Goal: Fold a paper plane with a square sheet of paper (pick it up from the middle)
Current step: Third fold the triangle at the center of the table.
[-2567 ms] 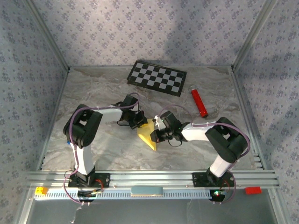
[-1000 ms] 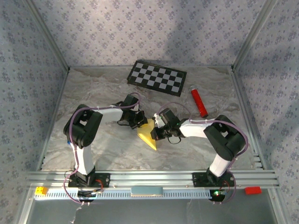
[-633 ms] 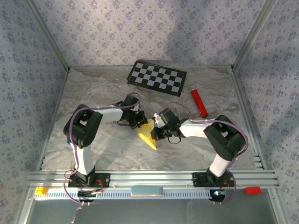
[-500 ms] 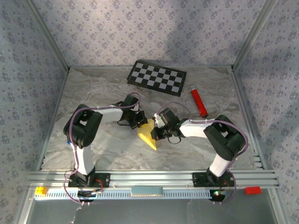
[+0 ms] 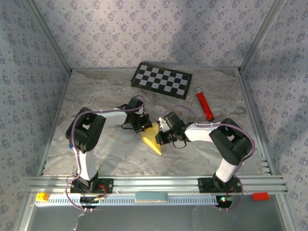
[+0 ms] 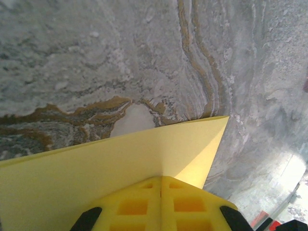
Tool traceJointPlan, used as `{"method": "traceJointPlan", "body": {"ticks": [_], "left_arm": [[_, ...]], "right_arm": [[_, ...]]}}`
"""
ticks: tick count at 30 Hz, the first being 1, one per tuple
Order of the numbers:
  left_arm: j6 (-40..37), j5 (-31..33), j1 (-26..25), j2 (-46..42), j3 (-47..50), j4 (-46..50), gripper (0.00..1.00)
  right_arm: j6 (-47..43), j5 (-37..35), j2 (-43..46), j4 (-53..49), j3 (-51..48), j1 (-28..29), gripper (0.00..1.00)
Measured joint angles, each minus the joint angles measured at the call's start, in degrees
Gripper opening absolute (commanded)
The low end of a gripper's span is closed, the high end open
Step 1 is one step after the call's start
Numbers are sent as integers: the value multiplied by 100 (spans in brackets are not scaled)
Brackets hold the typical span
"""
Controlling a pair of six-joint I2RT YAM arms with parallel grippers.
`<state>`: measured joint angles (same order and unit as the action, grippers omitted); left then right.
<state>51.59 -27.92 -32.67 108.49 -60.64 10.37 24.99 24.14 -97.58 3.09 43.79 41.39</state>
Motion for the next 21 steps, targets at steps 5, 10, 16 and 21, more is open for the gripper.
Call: {"method": "traceJointPlan", "body": {"ticks": [5,10,16,21], "left_arm": [[-136,168,-15,0,-249,354,14],[-258,372,-13,-267,-352,562,23],[-111,638,-13,-1377,39,378,13],[367,632,-81,-2498,1340,-492,4]], "right_arm": [[2,-11,0,2,0,0,0],[2,-22,0,9,0,-2,0],[4,-22,-4,22,0,-2,0],[11,-35,-15,61,-2,-13,0]]}}
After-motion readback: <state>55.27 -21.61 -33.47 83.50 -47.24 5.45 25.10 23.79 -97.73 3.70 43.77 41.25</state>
